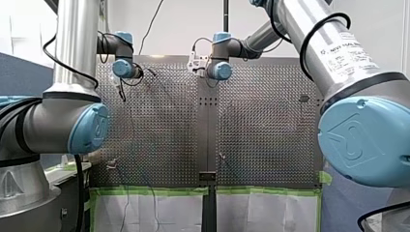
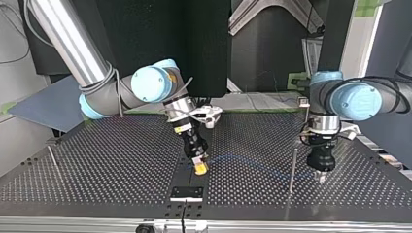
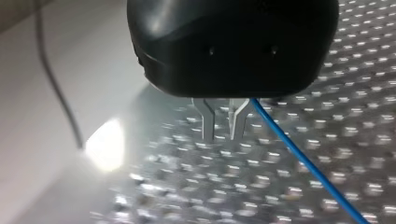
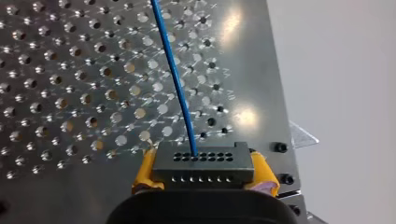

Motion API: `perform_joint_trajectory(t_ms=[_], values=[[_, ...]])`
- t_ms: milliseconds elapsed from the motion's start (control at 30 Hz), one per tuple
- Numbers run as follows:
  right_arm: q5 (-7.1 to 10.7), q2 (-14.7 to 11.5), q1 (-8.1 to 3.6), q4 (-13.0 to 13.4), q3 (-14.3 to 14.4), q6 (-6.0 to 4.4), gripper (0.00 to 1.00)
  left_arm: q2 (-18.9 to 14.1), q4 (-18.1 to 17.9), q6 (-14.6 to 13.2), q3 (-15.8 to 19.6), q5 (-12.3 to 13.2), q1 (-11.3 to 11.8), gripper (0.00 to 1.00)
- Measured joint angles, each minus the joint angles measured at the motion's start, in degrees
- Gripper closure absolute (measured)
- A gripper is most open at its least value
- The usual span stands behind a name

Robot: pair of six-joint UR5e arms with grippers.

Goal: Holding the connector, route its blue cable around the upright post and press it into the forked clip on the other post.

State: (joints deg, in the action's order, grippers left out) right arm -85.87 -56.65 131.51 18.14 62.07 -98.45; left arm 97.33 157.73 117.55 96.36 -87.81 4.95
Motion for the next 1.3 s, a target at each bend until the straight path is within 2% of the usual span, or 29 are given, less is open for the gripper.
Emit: perform_joint_trajectory(t_ms=[167,200,267,300,533,600,633,700,733,767,800,833,867,1033,1167,1300], values=[[-0.01,0.84,-0.11,-1.47,0.03,0.61,1.00,2.28,-0.06,-0.84,0.05,-0.24,-0.82,0.75],[-0.01,1.04,-0.16,-1.83,0.03,0.71,1.00,2.85,-0.08,-0.93,0.08,-0.34,-0.95,0.70],[-0.04,1.49,-0.25,-2.76,0.02,0.94,1.00,3.77,-0.11,-1.03,0.20,-0.54,-1.15,0.70],[-0.07,1.67,-0.27,-3.15,0.03,1.07,1.00,4.26,-0.11,-1.08,0.30,-0.74,-1.29,0.65],[-0.54,3.68,-0.10,-5.99,0.25,2.47,1.00,5.18,-0.05,-1.54,0.46,-2.13,-2.21,0.62],[-0.85,4.22,-0.09,-6.05,0.87,2.80,1.00,5.23,-0.13,-1.52,0.46,-2.05,-2.42,0.55],[-0.94,4.35,-0.12,-5.87,1.23,2.86,1.00,5.22,-0.25,-1.49,0.46,-1.89,-2.49,0.55],[-1.03,4.61,-0.22,-5.15,2.22,2.81,1.00,5.23,-0.58,-1.20,0.49,-1.45,-2.60,0.36],[-1.06,4.74,-0.25,-4.74,2.67,2.78,1.00,5.23,-0.72,-0.95,0.49,-1.29,-2.62,0.36],[-1.10,4.89,-0.27,-4.17,3.28,2.73,1.00,5.23,-0.88,-0.63,0.50,-1.11,-2.64,0.26],[-1.11,4.99,-0.27,-3.73,3.75,2.70,1.00,5.24,-1.12,-0.14,0.53,-0.91,-2.65,0.09],[-1.12,5.08,-0.27,-3.26,4.24,2.68,1.00,5.25,-1.27,0.27,0.56,-0.85,-2.65,0.09],[-1.13,5.22,-0.29,-2.57,4.92,2.64,1.00,5.25,-1.38,0.69,0.58,-0.90,-2.65,0.00],[-1.61,6.59,-0.25,0.02,7.62,2.98,1.00,5.26,-1.26,1.66,0.63,-2.34,-2.66,0.00],[-3.22,8.44,-0.07,1.27,9.78,3.77,1.00,5.26,-1.11,1.71,0.64,-2.98,-2.67,0.00],[-5.09,10.15,-0.22,2.86,11.74,3.82,1.00,5.25,-0.56,1.76,0.63,-3.35,-2.68,0.00]])
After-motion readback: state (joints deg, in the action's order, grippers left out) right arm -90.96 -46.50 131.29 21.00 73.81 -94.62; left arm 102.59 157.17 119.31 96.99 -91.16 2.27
